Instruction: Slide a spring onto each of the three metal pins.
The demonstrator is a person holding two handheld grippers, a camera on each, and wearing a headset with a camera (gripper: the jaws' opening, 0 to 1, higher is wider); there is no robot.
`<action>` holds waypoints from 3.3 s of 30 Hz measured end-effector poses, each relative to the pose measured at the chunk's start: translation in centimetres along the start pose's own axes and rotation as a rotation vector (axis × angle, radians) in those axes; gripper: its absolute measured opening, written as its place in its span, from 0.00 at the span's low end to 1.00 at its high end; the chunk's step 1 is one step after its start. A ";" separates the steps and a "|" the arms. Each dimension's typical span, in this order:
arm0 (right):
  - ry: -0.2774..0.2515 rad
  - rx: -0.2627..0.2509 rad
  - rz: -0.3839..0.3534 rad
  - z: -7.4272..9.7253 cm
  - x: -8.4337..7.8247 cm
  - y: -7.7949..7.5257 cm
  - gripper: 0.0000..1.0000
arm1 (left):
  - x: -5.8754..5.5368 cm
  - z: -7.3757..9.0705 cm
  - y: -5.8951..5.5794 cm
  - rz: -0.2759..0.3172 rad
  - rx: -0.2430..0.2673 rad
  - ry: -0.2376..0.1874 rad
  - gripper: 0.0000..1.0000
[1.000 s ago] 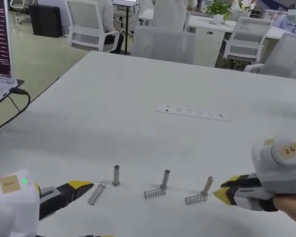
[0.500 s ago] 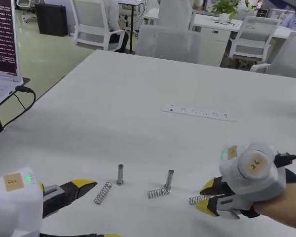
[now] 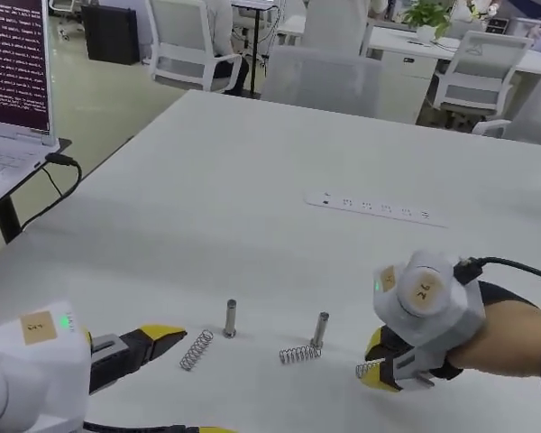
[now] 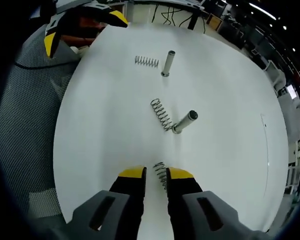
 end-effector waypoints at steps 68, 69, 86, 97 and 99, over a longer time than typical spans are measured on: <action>0.141 0.086 0.230 -1.2 -1.4 0.5 0.09 | 0.2 0.5 -0.3 0.023 0.015 -0.027 0.73; 0.128 0.085 0.222 -1.1 -1.1 0.6 0.09 | 0.2 0.5 -0.3 0.023 0.015 -0.026 0.72; -0.188 0.088 -0.105 1.6 3.5 3.2 0.09 | 0.3 0.4 -0.7 0.004 -0.007 -0.014 0.70; -0.502 0.122 -0.313 7.1 7.7 4.4 0.09 | 1.4 0.0 -1.6 -0.034 -0.065 -0.014 0.66; -0.549 0.126 -0.345 8.1 8.4 4.4 0.09 | 1.7 0.0 -1.7 -0.032 -0.074 -0.022 0.65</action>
Point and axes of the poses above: the centre of the closed fingertips' face, and the gripper's own axes: z roughly backward along the fingers, y roughly to its left, x roughly out of its top, the point moved 4 cm from there along z, roughly backward along the fingers, and after that the axes turned 4 degrees about -x, right-handed, at the moved point
